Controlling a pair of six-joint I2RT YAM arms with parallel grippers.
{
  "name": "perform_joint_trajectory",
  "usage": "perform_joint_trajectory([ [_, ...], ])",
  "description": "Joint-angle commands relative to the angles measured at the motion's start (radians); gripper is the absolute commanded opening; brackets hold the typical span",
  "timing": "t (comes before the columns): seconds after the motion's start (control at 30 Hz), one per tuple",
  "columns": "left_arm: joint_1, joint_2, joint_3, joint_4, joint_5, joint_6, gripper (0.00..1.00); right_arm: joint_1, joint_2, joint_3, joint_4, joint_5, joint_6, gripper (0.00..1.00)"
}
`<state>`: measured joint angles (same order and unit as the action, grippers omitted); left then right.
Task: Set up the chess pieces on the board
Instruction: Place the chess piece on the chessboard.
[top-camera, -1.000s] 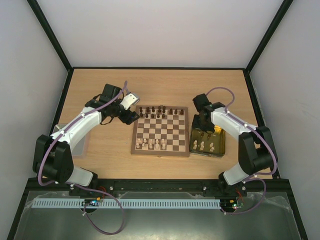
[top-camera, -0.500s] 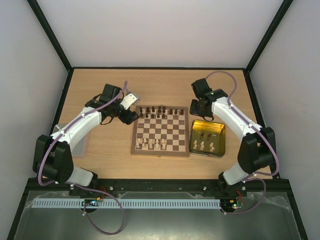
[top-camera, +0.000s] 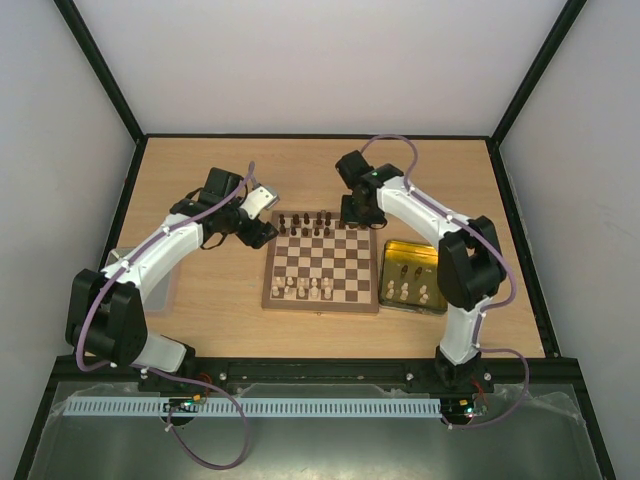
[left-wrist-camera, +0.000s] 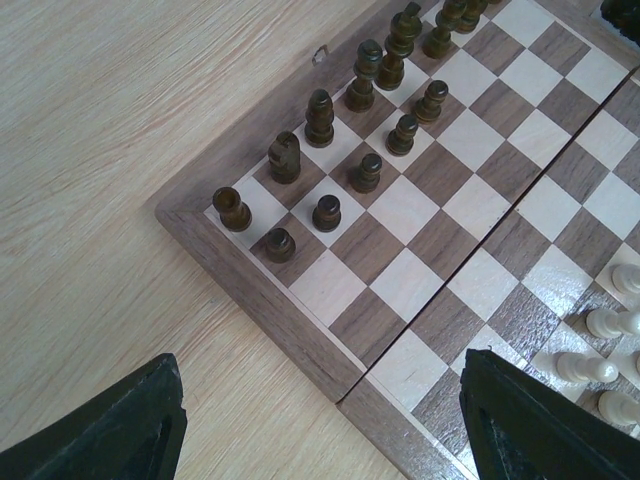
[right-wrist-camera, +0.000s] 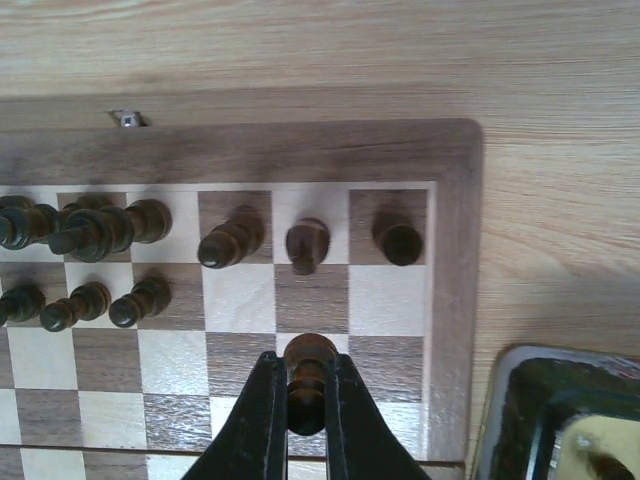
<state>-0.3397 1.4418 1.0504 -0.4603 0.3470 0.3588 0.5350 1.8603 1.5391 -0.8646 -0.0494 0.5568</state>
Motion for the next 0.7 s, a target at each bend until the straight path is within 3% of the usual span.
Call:
perform_joint_trajectory([
  [0.0, 0.005, 0.014, 0.005, 0.007, -0.002, 0.002, 0.76, 0.018, 0.047, 0.071, -0.045, -0.004, 0.006, 0.02],
  [0.67, 0.012, 0.009, 0.001, 0.012, 0.004, 0.002, 0.76, 0.072, 0.134, 0.116, -0.04, -0.011, 0.016, 0.02],
])
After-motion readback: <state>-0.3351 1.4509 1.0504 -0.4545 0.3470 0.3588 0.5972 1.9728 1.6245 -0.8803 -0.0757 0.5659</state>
